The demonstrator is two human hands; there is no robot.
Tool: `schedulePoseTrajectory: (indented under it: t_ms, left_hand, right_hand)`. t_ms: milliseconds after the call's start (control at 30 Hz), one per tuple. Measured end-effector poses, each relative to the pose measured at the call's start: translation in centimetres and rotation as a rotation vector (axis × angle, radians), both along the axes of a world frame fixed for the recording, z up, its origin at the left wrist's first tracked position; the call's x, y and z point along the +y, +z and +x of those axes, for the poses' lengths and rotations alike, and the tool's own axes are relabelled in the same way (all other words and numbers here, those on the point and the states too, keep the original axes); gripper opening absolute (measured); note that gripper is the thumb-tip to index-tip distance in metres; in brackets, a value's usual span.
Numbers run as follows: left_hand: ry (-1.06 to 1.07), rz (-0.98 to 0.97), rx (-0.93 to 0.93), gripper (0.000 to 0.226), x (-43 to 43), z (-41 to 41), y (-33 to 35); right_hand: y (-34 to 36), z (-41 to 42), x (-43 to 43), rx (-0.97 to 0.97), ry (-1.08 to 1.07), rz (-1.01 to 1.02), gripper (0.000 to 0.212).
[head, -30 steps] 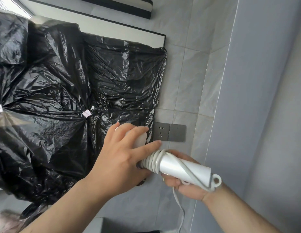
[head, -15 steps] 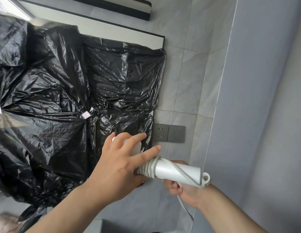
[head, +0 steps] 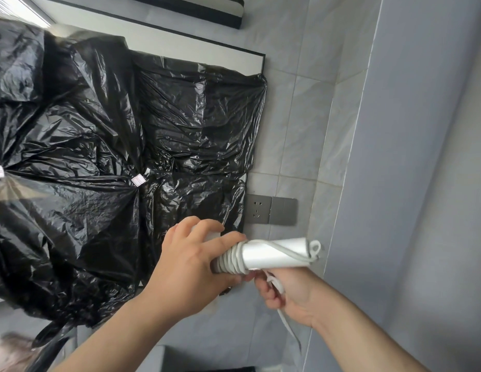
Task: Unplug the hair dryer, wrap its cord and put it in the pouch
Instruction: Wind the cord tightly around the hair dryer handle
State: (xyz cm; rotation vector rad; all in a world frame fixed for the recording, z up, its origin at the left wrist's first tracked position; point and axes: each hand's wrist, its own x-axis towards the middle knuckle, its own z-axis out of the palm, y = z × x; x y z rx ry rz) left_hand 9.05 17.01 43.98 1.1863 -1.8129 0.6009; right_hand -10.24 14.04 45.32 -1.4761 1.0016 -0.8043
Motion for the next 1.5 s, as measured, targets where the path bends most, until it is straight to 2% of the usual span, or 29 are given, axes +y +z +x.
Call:
schedulePoseTrajectory:
  t_ms: [100,200,267,400,467,600,733,767,867,933,1100,1233,1300,1367,1433,1500]
  left_hand:
    - [0.025,0.042,0.067,0.058,-0.2,0.1,0.4]
    - [0.077,0.072,0.059,0.059,-0.4,0.0,0.6]
    - [0.097,0.086,0.079,0.06,-0.4,0.0,0.6]
    - [0.131,0.071,0.094,0.062,-0.6,0.0,0.4]
    - [0.148,0.053,0.099,0.063,-0.6,-0.1,0.5]
    - [0.203,0.006,0.093,0.063,-0.8,-0.1,0.8]
    - [0.232,0.01,0.126,0.061,-1.1,0.7,1.2]
    - [0.24,0.016,0.12,0.062,-1.1,0.8,1.3]
    - [0.276,0.001,0.082,0.06,-1.1,0.8,1.7]
    - [0.304,-0.015,0.058,0.061,-1.1,0.8,2.3]
    - [0.389,-0.049,-0.047,0.062,-1.0,0.8,3.1]
    - [0.432,0.0,-0.168,0.065,-1.1,0.3,2.9]
    - [0.411,0.019,-0.226,0.069,-1.2,0.2,2.4]
    - [0.371,0.009,-0.267,0.069,-1.1,-0.1,1.9]
    - [0.318,-0.024,-0.307,0.068,-0.9,-0.4,1.7]
    - [0.281,-0.044,-0.346,0.07,-0.6,-0.7,1.8]
  right_hand:
    - [-0.5,0.7,0.4,-0.042,0.001,-0.068,0.026]
    - [-1.0,0.8,0.6,-0.008,-0.005,-0.186,0.022]
    - [-1.0,0.7,0.6,-0.063,0.015,-0.231,0.02]
    - [-0.9,0.2,0.9,-0.315,-0.001,-0.181,0.018]
    - [-0.9,0.2,0.8,-0.328,-0.078,-0.172,0.009]
    - [-1.1,-0.2,0.6,-0.226,-0.178,-0.132,0.021]
    - [-1.3,-0.7,0.7,-0.32,-0.288,-0.027,0.03]
    - [-1.4,-0.9,0.9,-0.291,-0.294,-0.038,0.032]
    - [-1.9,-1.1,1.3,-0.031,-0.267,-0.169,0.034]
    - [-2.2,-1.1,1.7,0.095,-0.226,-0.276,0.024]
    - [-1.4,-1.1,3.5,0.52,-0.145,-0.747,0.027]
    - [0.6,-0.9,4.9,0.858,-0.199,-1.13,0.036]
    - [1.7,-1.1,4.6,0.908,-0.227,-1.302,0.033]
    - [2.8,-1.5,4.3,0.929,-0.268,-1.382,0.03]
    - [3.8,-2.0,3.5,0.897,-0.253,-1.353,0.031]
    - [4.4,-2.4,2.7,0.772,-0.207,-1.271,0.033]
